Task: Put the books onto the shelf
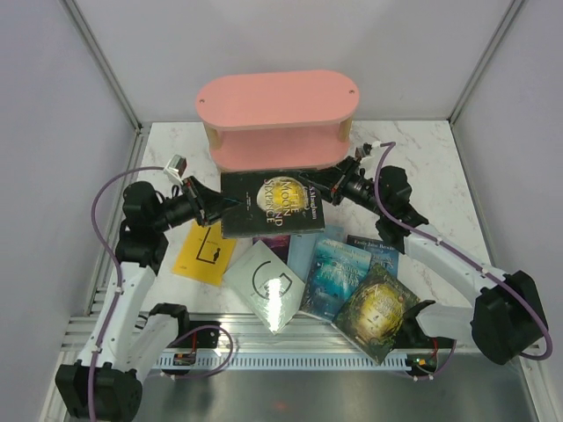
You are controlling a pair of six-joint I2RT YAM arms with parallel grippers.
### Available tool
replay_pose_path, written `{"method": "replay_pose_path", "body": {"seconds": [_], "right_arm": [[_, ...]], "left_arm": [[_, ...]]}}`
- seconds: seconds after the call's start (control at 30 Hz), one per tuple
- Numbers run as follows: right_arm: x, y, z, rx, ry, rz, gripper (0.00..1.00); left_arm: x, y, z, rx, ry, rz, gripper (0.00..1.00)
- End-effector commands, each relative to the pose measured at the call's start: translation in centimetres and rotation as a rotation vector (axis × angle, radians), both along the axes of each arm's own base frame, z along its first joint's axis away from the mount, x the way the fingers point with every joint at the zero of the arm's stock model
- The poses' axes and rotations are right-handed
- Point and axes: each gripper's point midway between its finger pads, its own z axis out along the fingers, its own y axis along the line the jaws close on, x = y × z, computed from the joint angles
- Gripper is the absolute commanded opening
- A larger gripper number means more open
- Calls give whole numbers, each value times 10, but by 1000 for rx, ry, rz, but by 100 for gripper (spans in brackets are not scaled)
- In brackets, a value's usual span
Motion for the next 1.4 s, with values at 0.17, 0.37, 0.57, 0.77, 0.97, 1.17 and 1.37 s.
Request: {"method": "replay_pose_path", "body": {"seconds": [0.17,0.37,0.57,0.77,0.97,1.17,1.37], "right_arm": [[-119,33,45,4,-156,479,0],[-159,25,45,8,-184,622,0],[-189,24,58,30,-237,731,12],[-212,23,71,52,-289,801,28],[-229,23,81,74,-325,834,31],[-225,25,74,61,-307,794,0],[-204,30,74,0,-291,656,0]], "left_arm": [[23,-2,-8,237,-99,-86,2],[31,-1,-11,265,-85,-84,2],[36,0,-13,274,-78,-73,2],[43,0,-6,278,-91,-72,2],[52,-1,2,276,-96,-66,2],[53,-1,11,276,-122,-63,2],[51,7,24,327,-151,-25,10]]}}
